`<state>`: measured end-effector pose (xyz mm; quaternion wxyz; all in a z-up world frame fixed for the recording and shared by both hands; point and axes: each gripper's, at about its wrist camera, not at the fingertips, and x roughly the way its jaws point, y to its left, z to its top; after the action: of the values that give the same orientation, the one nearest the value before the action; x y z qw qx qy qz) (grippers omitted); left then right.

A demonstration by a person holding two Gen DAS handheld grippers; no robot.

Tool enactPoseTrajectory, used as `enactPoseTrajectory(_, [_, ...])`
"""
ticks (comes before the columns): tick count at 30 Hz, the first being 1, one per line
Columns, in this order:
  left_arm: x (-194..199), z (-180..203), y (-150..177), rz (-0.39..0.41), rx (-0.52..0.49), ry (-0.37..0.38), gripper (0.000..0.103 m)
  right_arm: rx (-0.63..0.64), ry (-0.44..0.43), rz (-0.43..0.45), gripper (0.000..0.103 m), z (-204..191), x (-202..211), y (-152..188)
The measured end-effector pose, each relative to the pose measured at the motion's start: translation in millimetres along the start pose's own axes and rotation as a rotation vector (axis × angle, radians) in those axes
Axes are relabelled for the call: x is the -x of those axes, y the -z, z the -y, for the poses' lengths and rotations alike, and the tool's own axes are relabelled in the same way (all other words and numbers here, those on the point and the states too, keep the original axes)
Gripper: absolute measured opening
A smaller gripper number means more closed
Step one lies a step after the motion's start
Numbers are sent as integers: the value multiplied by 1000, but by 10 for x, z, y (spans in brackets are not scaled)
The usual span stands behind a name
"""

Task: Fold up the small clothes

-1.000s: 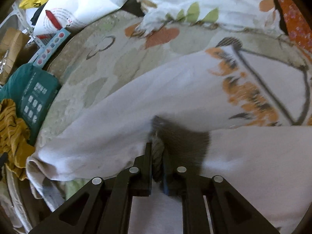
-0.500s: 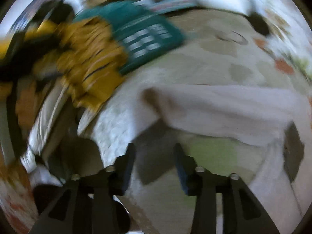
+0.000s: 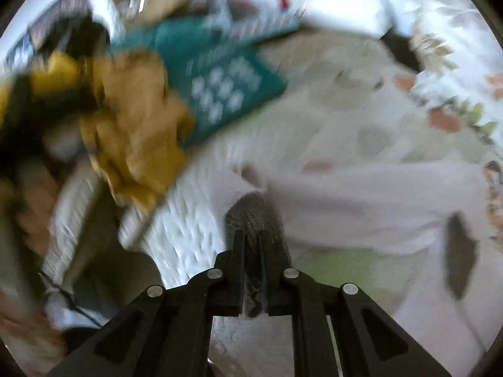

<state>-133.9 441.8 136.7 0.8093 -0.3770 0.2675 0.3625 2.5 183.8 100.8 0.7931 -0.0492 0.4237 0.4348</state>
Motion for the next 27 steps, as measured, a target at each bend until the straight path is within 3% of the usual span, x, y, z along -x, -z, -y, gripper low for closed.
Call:
enactPoseTrajectory(5, [-51,415,222,-58,-92,79,68,-142,72,151,9,702,1116,-138])
enactPoseTrajectory(9, [-70,853,503,-108,-204,143,68,-287,269,194,9,1582,1900,139])
enactPoseTrajectory(14, [-60,1320,832,-147,-318,183,68,-452,592,139,11,2605,2470,801])
enactPoseTrajectory(17, [-95,1531,988,-187,-343,214,69,-517,806,-15,13,3099,2492,1215])
enactPoseTrajectory(19, [-131,1640,1073,-211,-352,222,69,-555,799,2,17,3186,2589,1332])
enactPoseTrajectory(21, [-169,1739,1148,-224,-362,220,69,-550,747,54,28,3120,2603,1286])
enactPoseTrajectory(25, [-270,1930,1309,-242,-393,210,69,-413,630,49,31,2835,2227,885])
enactPoseTrajectory(27, [-379,2035,1411,-291,-398,218,69,-340,527,28,31,2674,1924,658])
